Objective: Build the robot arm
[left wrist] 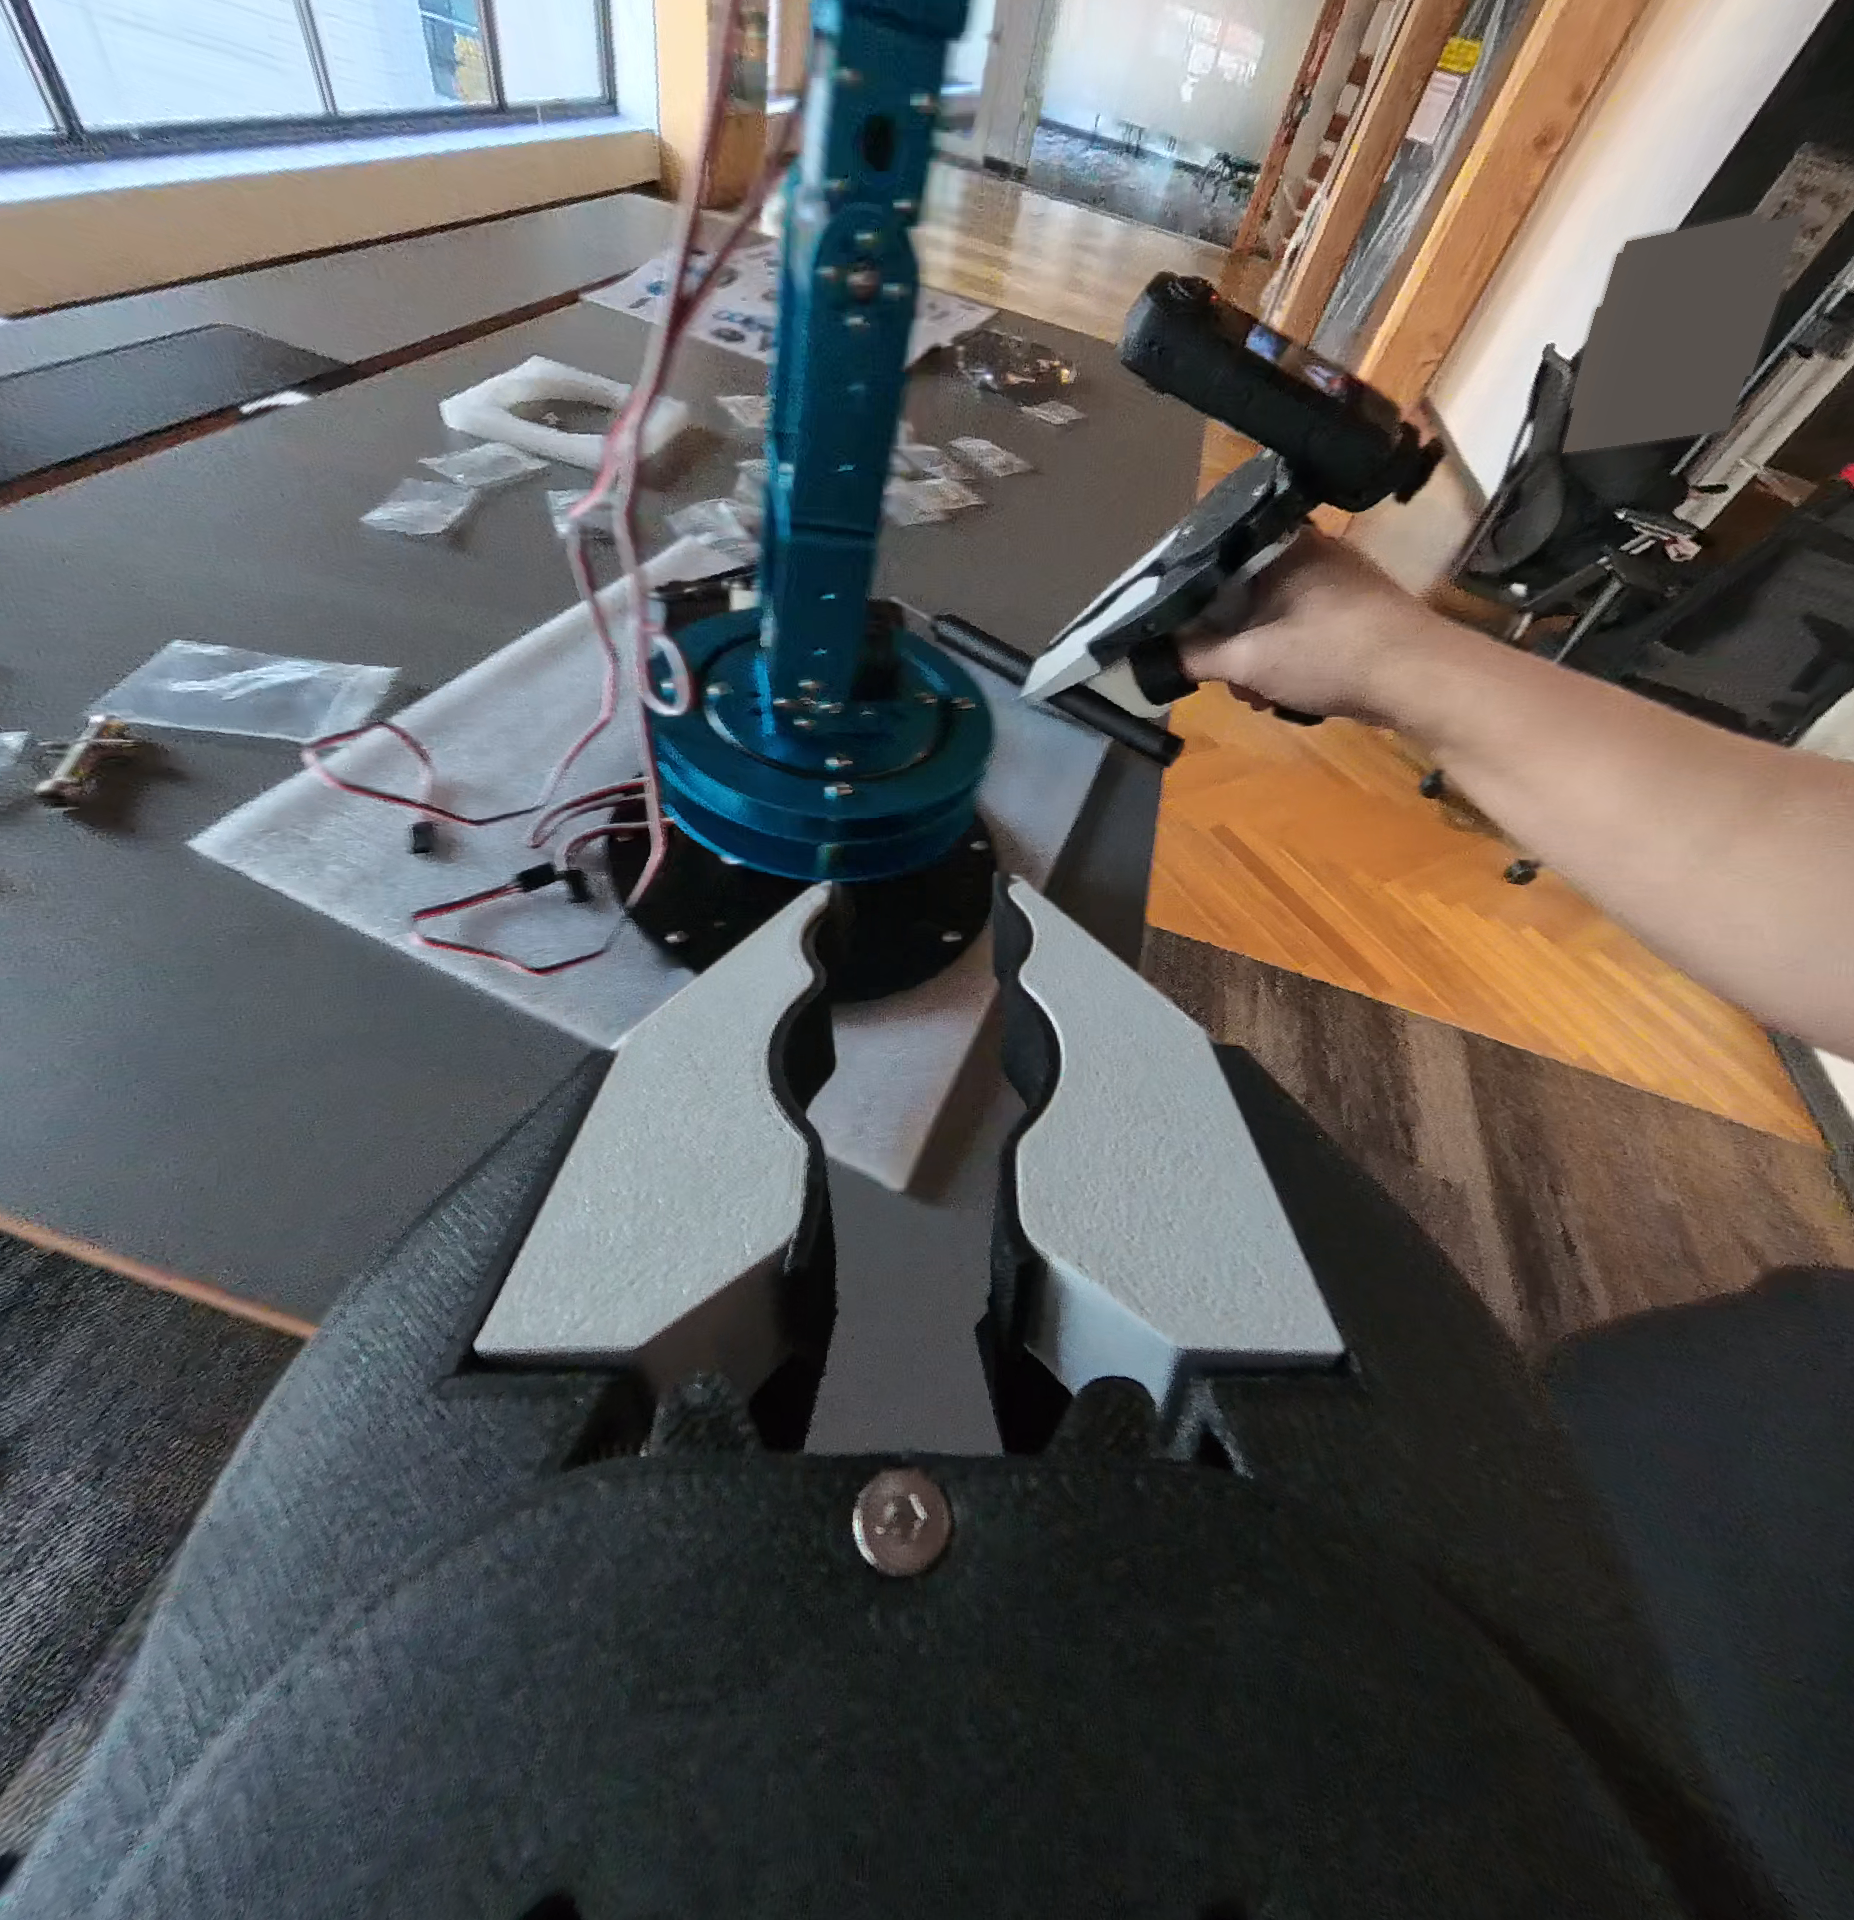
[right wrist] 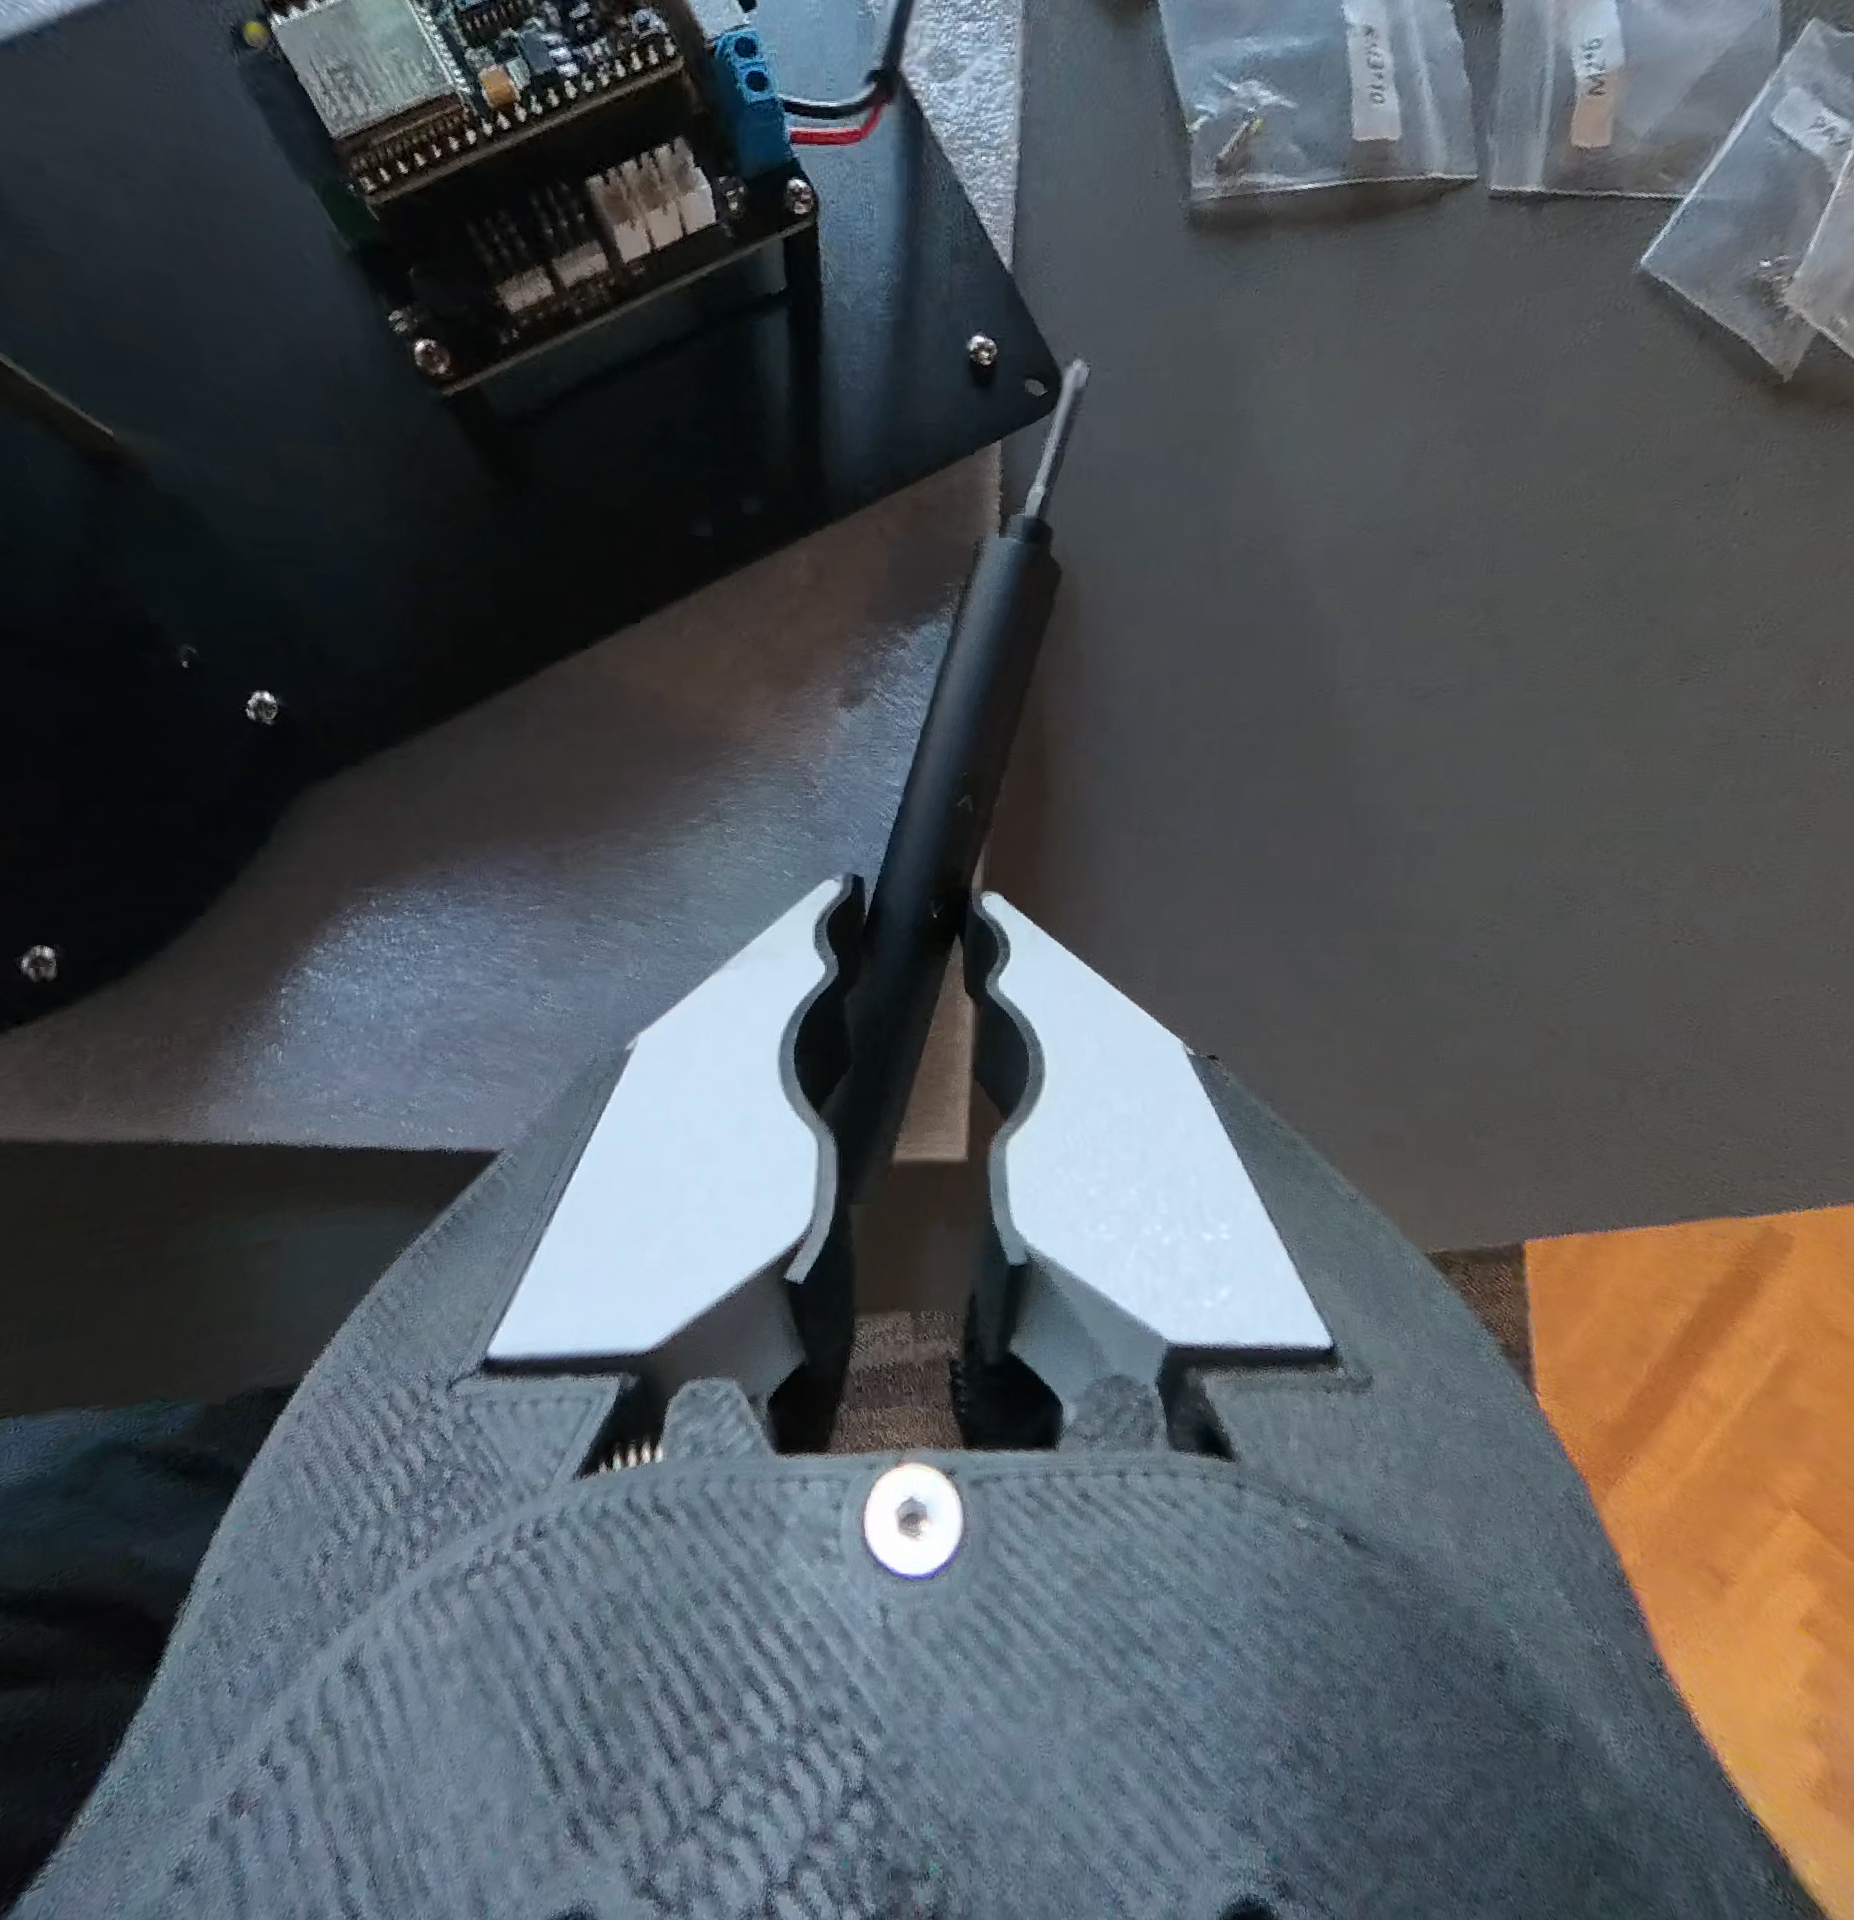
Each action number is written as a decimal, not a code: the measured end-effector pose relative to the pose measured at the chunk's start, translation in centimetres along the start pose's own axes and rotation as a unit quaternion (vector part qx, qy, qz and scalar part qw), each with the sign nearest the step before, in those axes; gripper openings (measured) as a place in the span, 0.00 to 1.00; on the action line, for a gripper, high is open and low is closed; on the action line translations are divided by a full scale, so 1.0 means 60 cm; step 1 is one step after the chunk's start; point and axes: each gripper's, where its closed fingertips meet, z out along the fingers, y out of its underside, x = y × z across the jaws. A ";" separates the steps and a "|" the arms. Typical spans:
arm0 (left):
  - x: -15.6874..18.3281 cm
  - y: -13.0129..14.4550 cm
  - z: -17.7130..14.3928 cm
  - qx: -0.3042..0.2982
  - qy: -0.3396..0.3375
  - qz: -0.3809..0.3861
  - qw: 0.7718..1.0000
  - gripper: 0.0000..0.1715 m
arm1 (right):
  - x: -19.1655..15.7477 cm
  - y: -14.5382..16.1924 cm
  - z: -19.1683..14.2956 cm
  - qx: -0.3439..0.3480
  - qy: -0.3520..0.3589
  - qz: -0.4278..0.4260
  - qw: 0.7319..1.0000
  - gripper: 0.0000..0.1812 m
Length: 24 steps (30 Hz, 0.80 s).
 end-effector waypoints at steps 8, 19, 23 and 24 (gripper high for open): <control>0.050 0.013 0.020 -0.018 0.067 -0.006 0.998 0.15 | -0.014 0.048 -0.077 0.096 -0.032 0.006 0.995 0.09; -0.013 0.004 0.035 -0.020 -0.003 -0.029 0.999 0.14 | -0.089 0.029 -0.097 0.123 -0.134 -0.036 0.983 0.09; -0.007 0.010 0.034 -0.016 -0.020 -0.047 0.999 0.13 | -0.111 0.007 -0.082 0.133 -0.151 -0.053 0.978 0.09; -0.007 0.015 0.034 -0.022 -0.024 -0.046 0.998 0.13 | -0.115 0.000 -0.078 0.138 -0.145 -0.058 0.978 0.09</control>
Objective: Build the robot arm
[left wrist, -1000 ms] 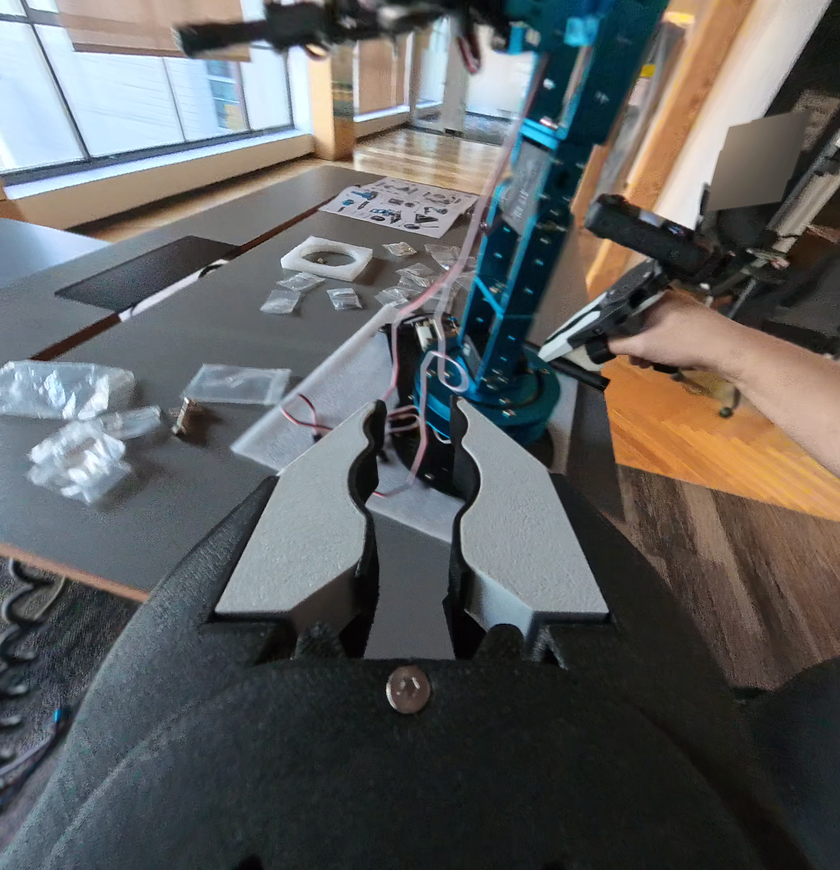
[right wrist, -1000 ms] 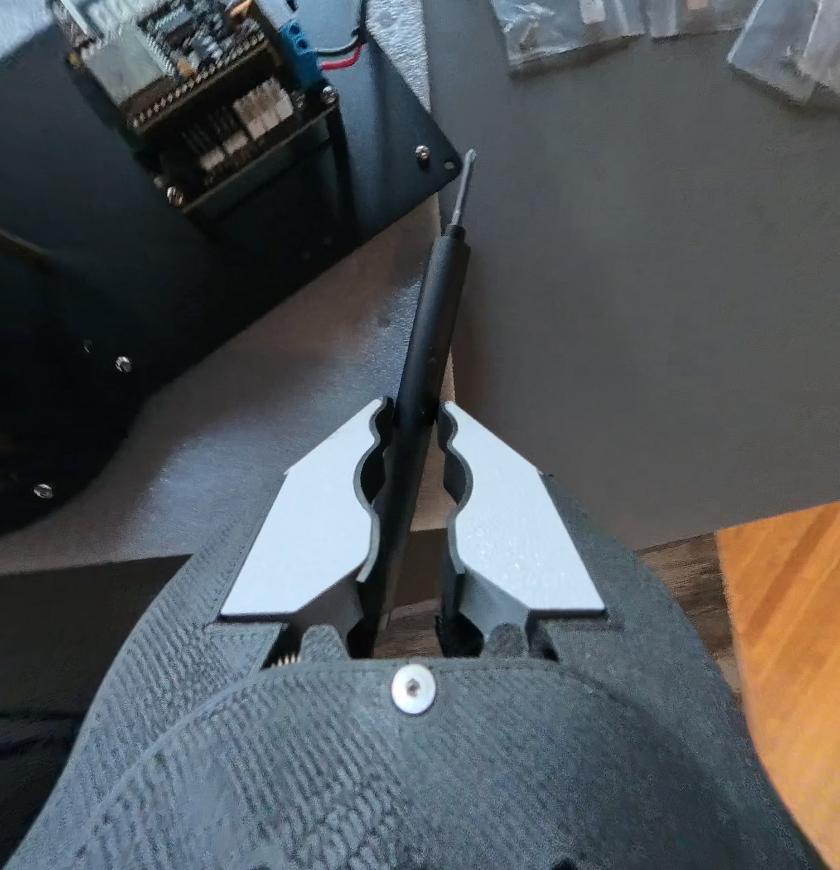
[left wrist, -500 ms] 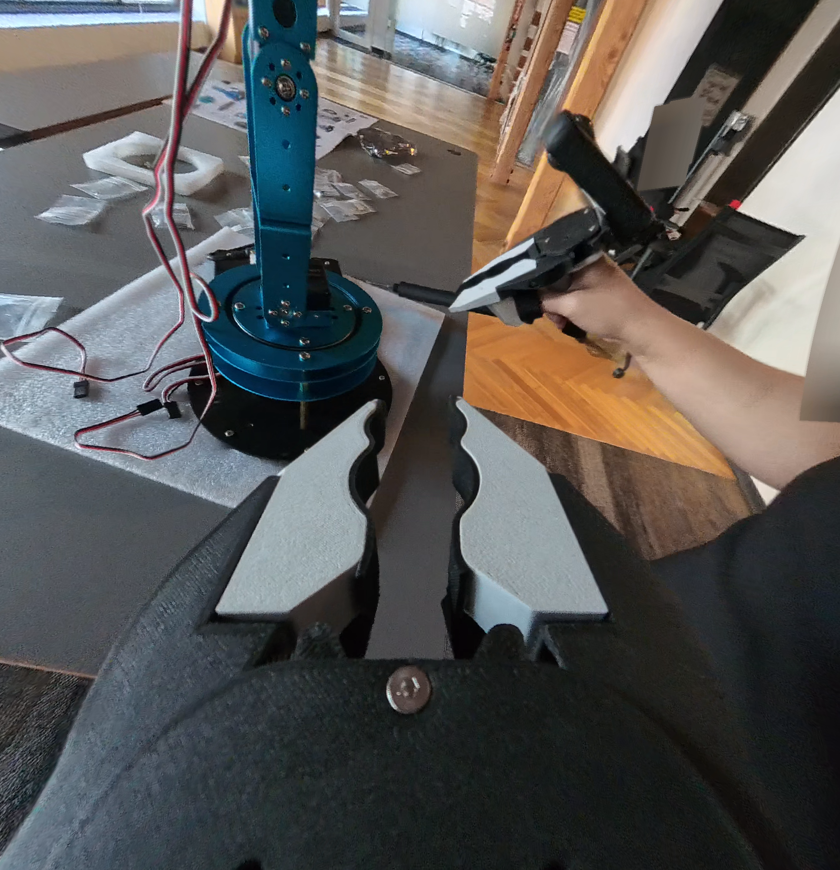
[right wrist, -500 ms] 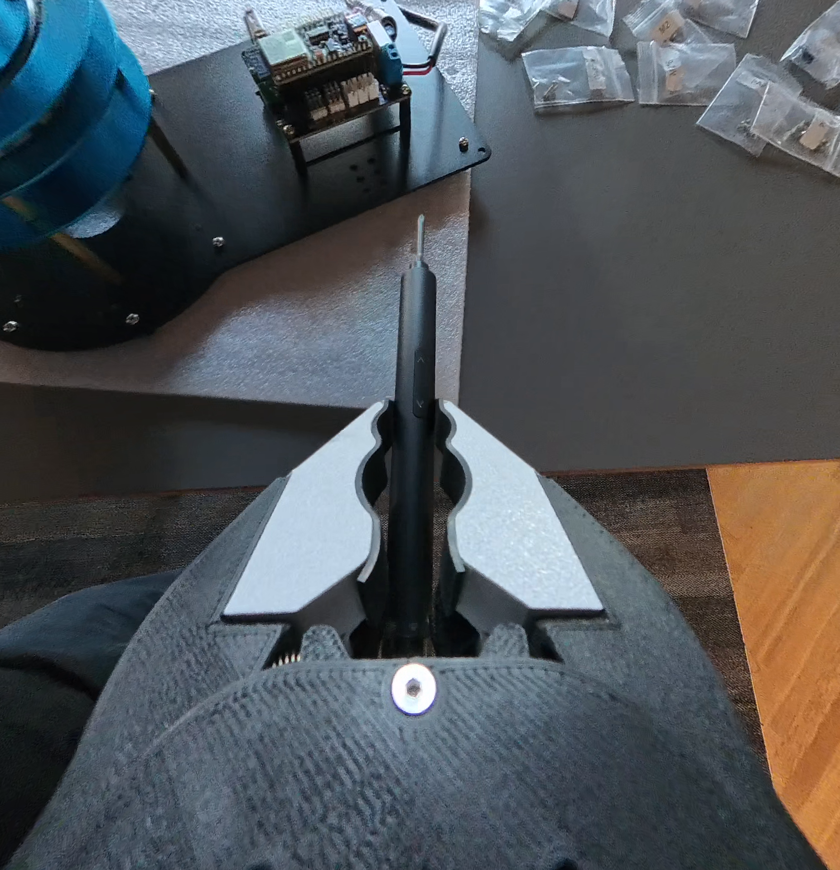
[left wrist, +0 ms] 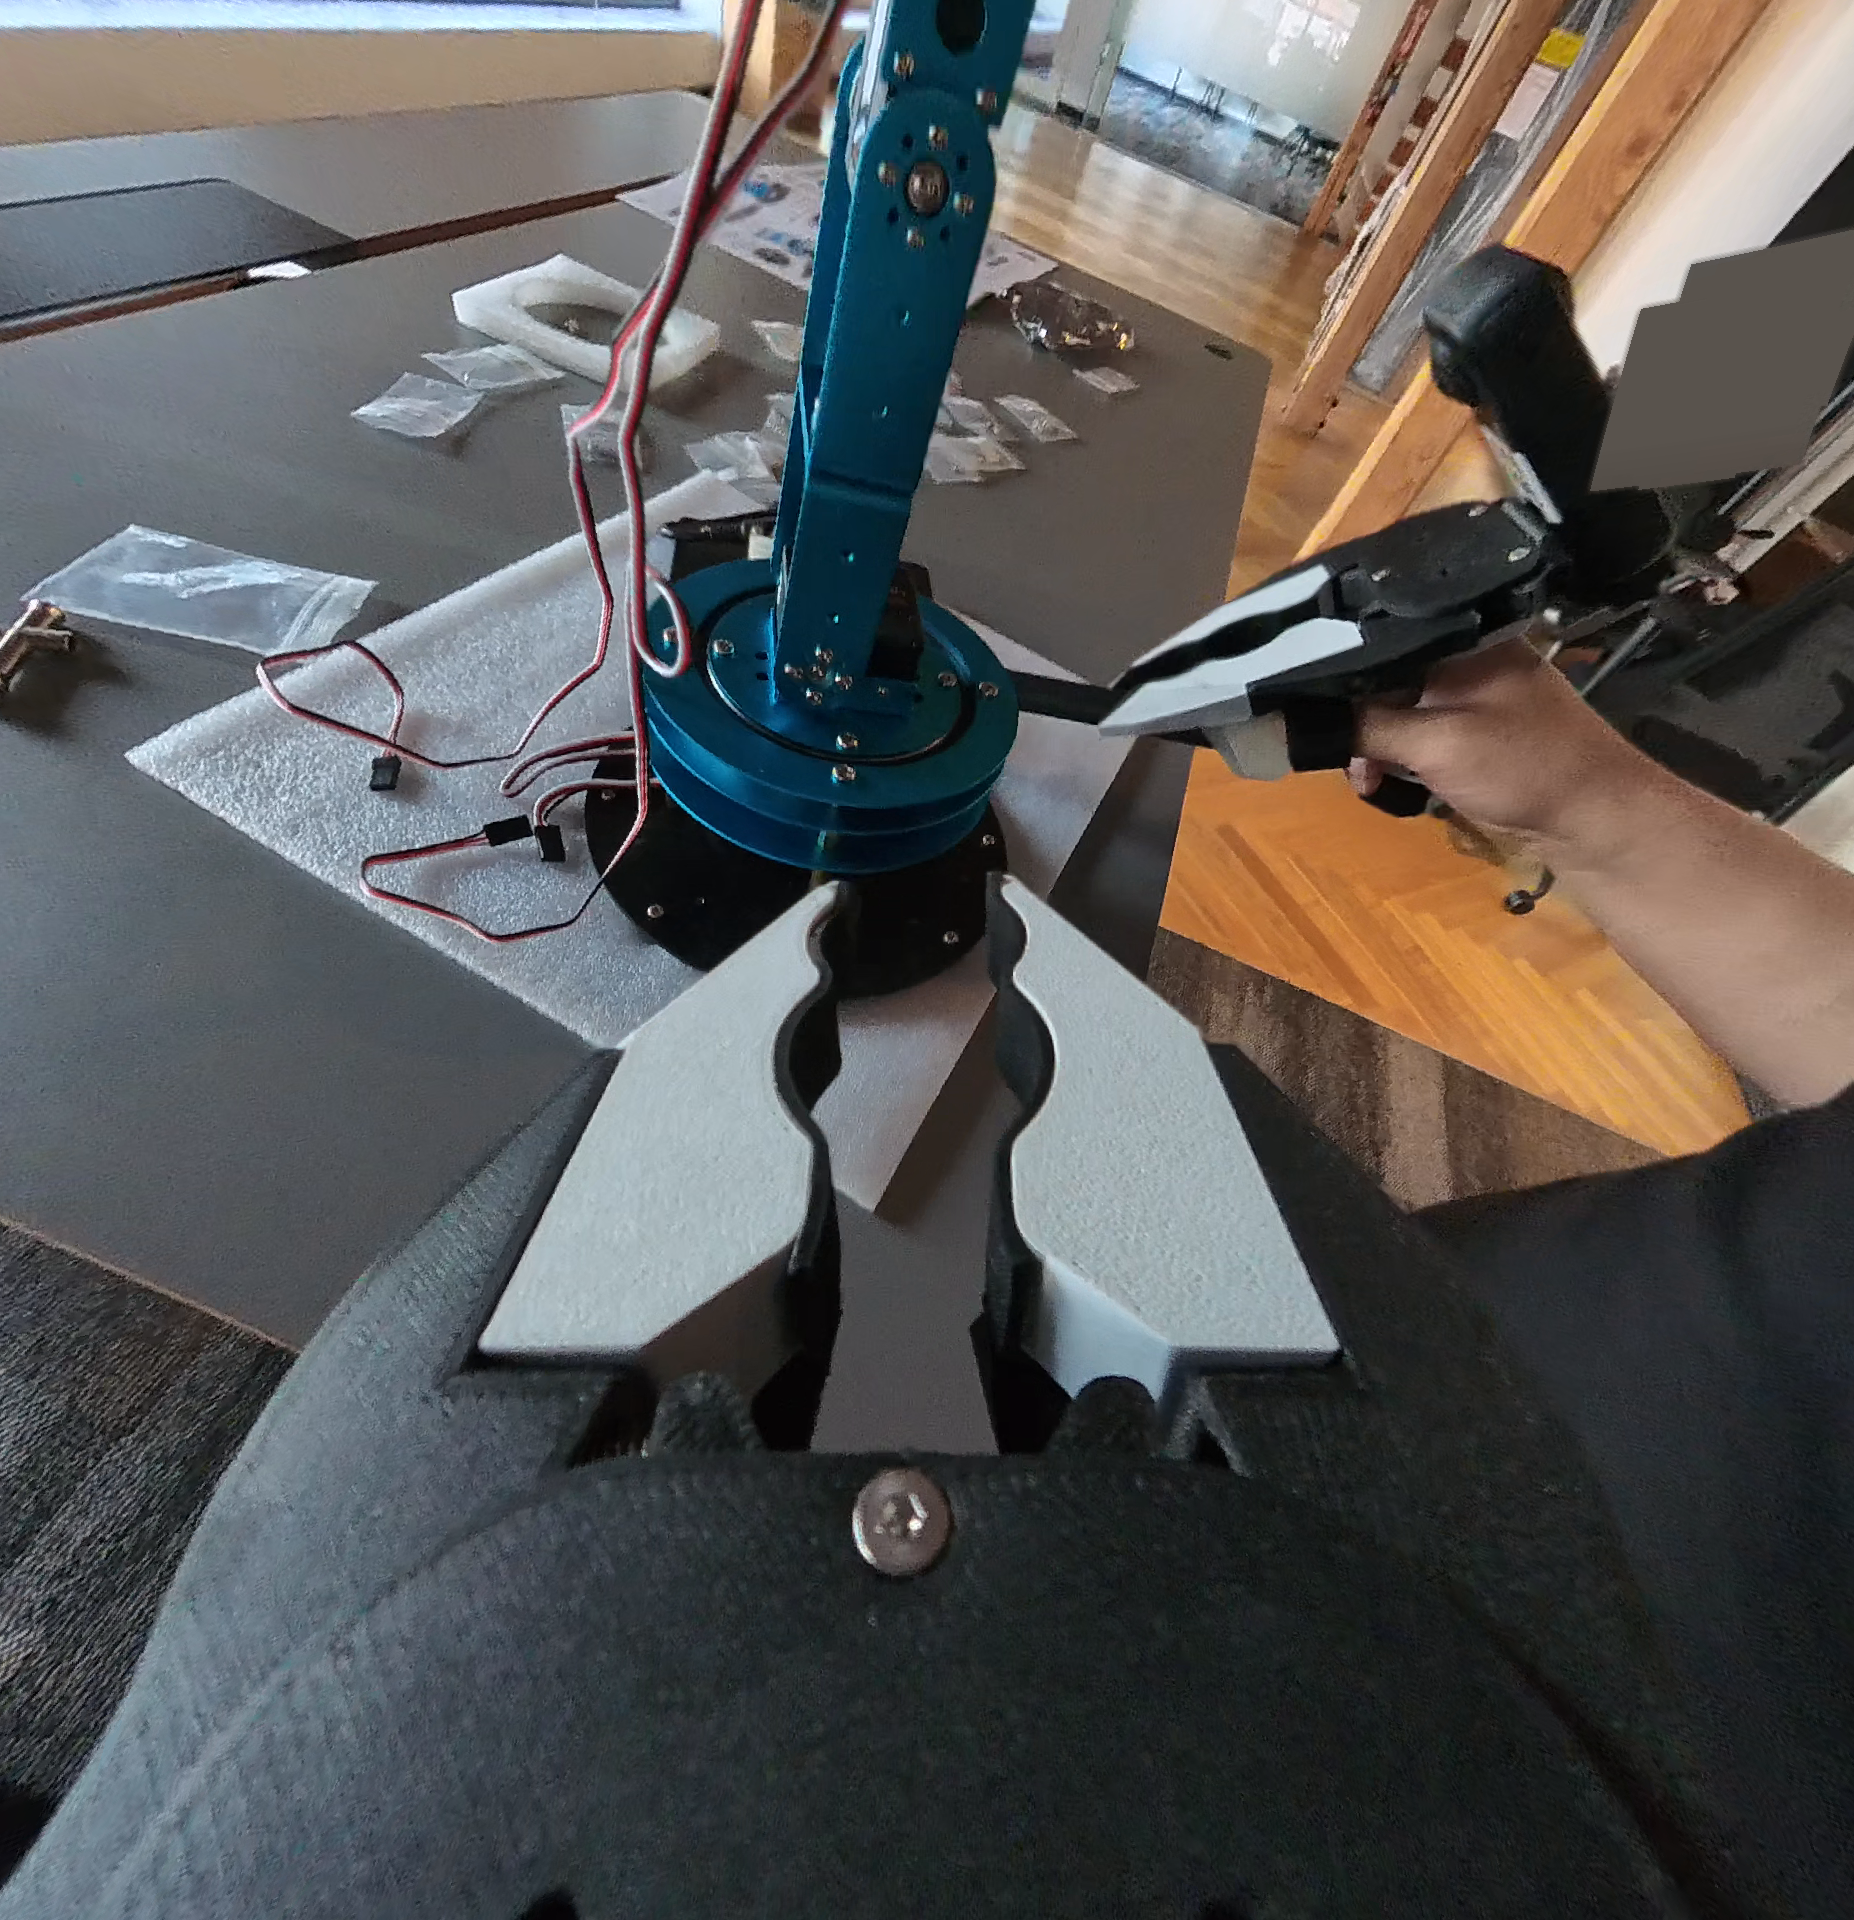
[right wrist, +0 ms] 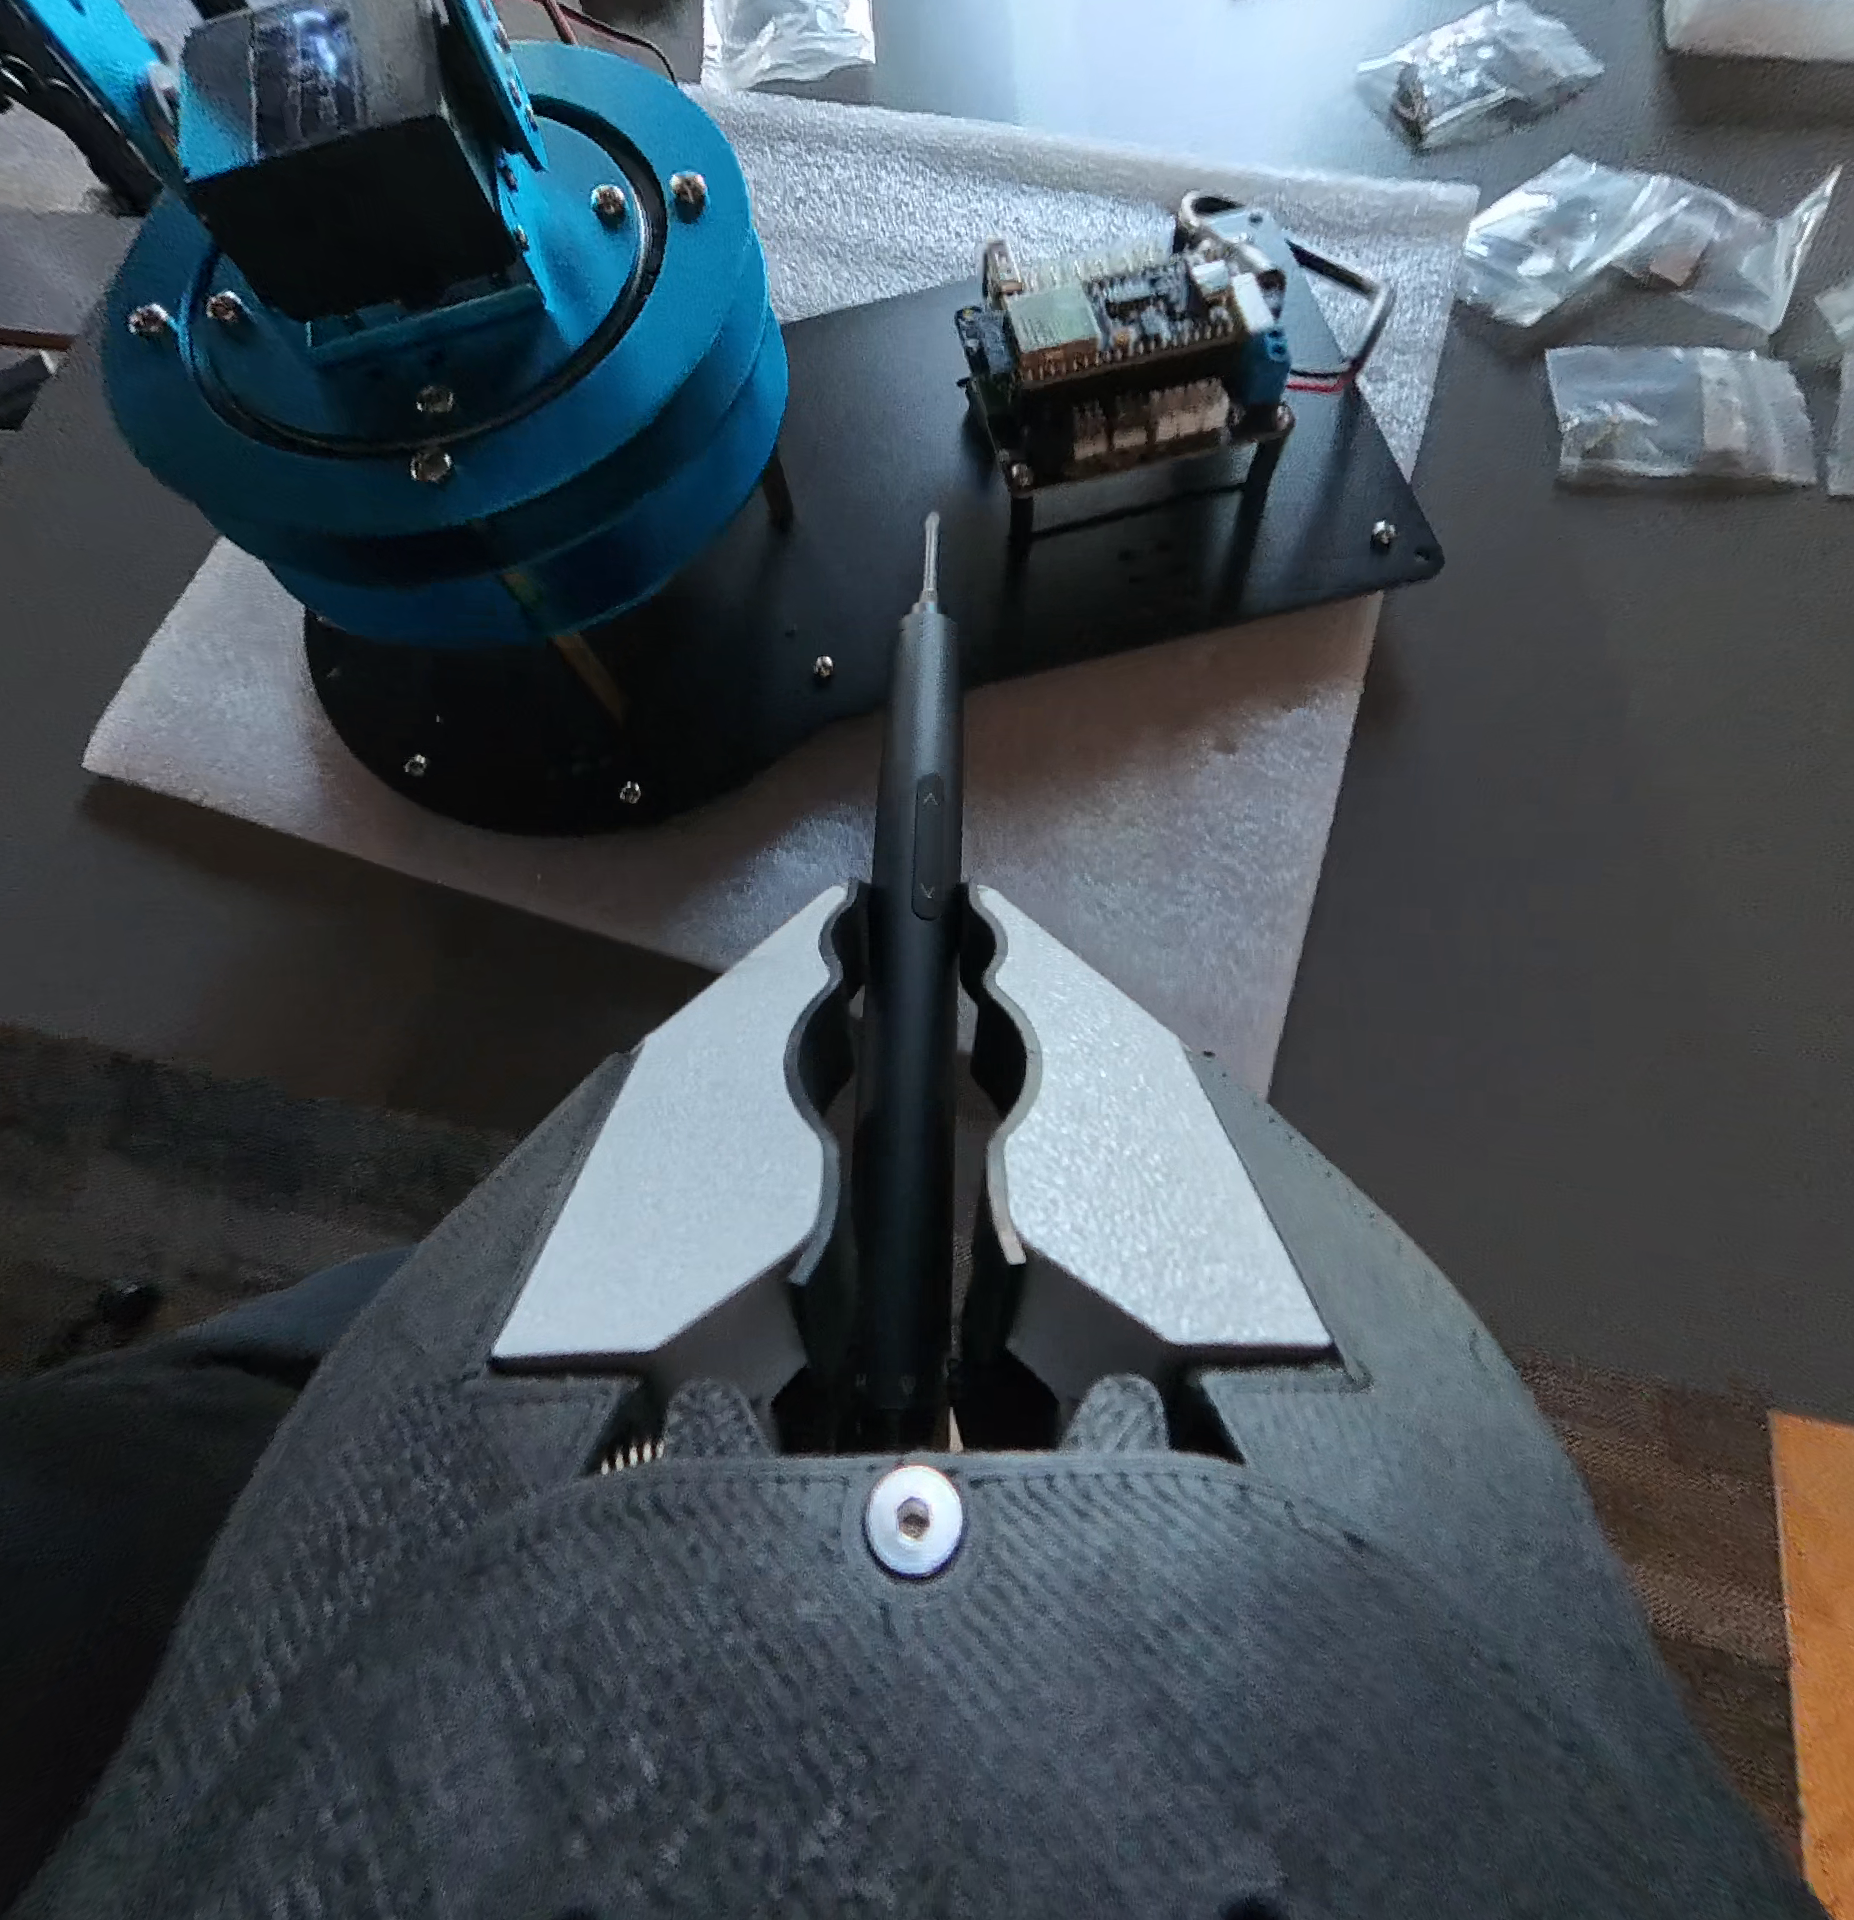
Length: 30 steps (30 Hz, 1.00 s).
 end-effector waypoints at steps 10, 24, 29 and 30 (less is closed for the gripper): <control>-0.013 0.015 -0.021 -0.027 0.028 0.015 0.999 0.13 | -0.010 -0.026 0.039 0.026 0.101 -0.005 0.995 0.09; -0.064 -0.001 -0.039 -0.053 0.082 0.042 0.994 0.12 | -0.014 -0.043 0.066 0.008 0.174 0.021 0.984 0.09; -0.079 -0.003 -0.038 -0.054 0.083 0.052 0.994 0.12 | -0.019 -0.058 0.080 0.020 0.163 0.002 0.986 0.09; -0.083 -0.003 -0.037 -0.055 0.084 0.052 0.994 0.12 | -0.021 -0.058 0.079 0.024 0.158 0.006 0.987 0.09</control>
